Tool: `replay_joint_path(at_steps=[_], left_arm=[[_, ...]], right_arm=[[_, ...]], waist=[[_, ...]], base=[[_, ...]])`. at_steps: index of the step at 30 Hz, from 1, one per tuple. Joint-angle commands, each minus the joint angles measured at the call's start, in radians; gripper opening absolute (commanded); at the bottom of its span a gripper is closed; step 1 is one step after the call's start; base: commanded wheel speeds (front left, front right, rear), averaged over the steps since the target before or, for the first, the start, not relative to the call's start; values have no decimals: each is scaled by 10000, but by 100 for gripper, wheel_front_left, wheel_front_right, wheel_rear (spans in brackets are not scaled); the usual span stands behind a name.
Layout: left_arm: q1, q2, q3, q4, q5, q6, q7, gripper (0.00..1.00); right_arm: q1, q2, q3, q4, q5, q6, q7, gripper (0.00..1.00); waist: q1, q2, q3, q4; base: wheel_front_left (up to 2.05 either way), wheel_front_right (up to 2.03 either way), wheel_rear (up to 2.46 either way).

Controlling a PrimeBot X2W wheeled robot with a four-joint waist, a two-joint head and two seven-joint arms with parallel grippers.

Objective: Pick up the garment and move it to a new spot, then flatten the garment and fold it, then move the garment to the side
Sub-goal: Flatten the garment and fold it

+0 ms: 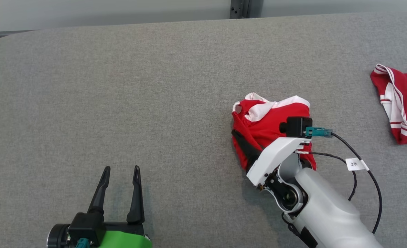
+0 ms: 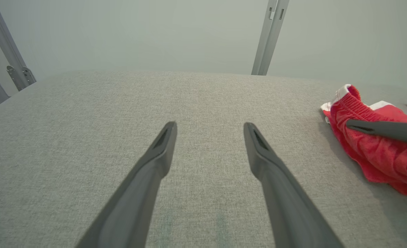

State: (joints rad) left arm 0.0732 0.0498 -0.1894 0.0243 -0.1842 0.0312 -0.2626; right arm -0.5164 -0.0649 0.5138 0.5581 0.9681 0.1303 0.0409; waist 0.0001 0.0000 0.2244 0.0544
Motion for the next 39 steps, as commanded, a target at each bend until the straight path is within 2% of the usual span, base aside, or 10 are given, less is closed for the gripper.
replay_joint_path(at_steps=[1,7,13,19,25,32,33,34,35,39], left_arm=[[15,18,24,26,-85,56,-24,100],[222,18,198,155,-128,-30,-24,100],[552,16,527,227,-182,-121,-24,100],[781,16,604,238,-302,-202,-24,100],[963,17,597,263,-425,-143,-24,100],[988,19,534,299,-447,-180,-24,100],[969,19,512,283,-449,-169,-24,100],[916,19,477,259,-452,-160,-24,100],[840,19,440,243,-453,-152,-24,100],[558,19,271,208,-417,-181,-24,100]], right_arm=[[-92,55,161,48,-192,5,-86,100],[344,-642,884,-690,-948,4,-497,100],[1474,-2439,1113,-2492,-2203,4,-1903,100],[3031,-3743,-818,-2935,-4258,2,-3017,100],[5015,-2920,-4158,-3672,-6782,2,-3052,100],[5591,-1800,-5070,-4014,-7679,2,-3057,100],[5475,-1731,-4943,-4115,-7708,2,-3059,84],[5286,-1650,-4826,-4220,-7688,2,-3059,49],[5147,-1555,-4650,-4187,-7586,2,-3057,5],[4096,-1184,-3865,-3717,-7646,2,-3058,0]], waist=[[-1,0,-2,40],[-1,0,-211,-19],[-1,0,-665,-284],[-1,0,-1154,-483],[-1,0,-1544,-632],[-1,0,-1608,-671],[-1,0,-1568,-666],[-1,0,-1505,-659],[-1,0,-1440,-641],[-1,0,-1042,-574]], base=[[0,0,0],[0,0,0],[0,0,0],[0,0,0],[0,0,0],[0,0,0],[0,0,0],[0,0,0],[0,0,0],[0,0,0]])
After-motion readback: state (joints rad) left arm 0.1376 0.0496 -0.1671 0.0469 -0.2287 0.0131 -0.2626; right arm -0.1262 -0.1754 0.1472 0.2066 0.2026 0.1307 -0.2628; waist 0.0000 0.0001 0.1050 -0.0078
